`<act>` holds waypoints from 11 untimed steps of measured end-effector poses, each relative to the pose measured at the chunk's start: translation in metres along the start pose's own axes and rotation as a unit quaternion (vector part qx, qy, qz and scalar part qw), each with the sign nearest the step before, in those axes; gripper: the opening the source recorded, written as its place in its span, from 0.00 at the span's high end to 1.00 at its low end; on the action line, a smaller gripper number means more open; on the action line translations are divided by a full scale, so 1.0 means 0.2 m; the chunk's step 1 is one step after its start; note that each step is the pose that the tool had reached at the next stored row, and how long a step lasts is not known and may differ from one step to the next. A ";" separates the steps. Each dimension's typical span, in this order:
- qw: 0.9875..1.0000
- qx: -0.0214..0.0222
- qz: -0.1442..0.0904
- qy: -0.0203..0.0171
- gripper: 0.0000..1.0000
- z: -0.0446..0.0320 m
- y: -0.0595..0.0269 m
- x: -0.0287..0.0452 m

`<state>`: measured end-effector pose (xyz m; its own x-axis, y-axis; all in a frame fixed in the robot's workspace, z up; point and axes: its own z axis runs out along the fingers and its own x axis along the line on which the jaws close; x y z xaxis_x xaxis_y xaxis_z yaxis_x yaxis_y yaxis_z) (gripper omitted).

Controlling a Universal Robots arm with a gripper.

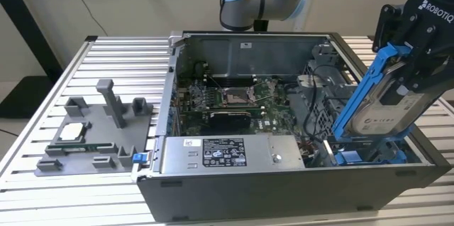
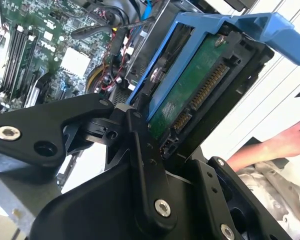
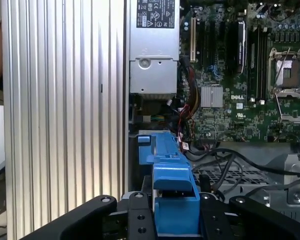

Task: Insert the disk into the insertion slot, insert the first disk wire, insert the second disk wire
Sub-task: 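Insert the disk into the insertion slot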

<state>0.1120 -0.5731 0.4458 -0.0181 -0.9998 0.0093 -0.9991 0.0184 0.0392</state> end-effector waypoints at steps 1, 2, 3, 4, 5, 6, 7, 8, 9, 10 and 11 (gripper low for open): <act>1.000 0.000 0.000 0.000 1.00 0.002 0.000 0.000; 1.000 0.000 0.000 0.000 1.00 0.004 0.000 0.000; 1.000 0.000 0.000 0.000 1.00 0.005 0.000 0.000; 1.000 0.000 0.000 0.000 1.00 0.006 0.000 0.000; 1.000 0.000 0.000 0.000 1.00 0.007 0.000 0.000; 1.000 0.000 0.000 0.000 1.00 0.007 0.000 0.000; 1.000 0.000 0.000 0.000 1.00 0.008 0.000 0.000; 1.000 0.000 0.000 0.000 1.00 0.008 0.000 0.000; 1.000 0.000 0.000 0.000 1.00 0.008 0.000 0.000; 1.000 0.000 0.000 0.000 1.00 0.008 0.000 0.000; 1.000 0.000 0.000 0.000 1.00 0.009 0.000 0.000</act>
<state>0.1120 -0.5731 0.4439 -0.0181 -0.9998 0.0094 -0.9991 0.0185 0.0392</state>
